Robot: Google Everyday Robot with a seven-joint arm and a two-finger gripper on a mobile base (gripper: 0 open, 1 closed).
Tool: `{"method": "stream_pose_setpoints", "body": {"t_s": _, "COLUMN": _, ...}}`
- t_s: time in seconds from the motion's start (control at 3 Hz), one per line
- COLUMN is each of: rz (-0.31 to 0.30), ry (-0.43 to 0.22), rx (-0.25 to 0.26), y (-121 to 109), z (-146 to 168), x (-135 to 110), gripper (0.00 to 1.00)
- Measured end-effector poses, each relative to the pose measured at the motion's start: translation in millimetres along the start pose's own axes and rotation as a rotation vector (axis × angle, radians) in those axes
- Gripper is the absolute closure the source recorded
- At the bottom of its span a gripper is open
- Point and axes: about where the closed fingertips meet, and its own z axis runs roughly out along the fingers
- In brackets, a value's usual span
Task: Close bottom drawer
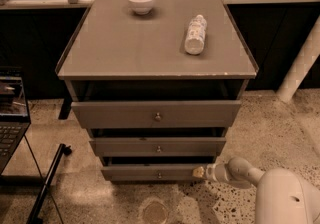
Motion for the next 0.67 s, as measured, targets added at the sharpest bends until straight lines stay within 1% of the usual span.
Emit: {"method": "stream_pose_setpoints", "body": {"t_s": 0.67, "rz": -0.004, "ry": -0.068, "rx": 0.012, "y": 6, "z": 0, "x": -30, "gripper": 1.00}}
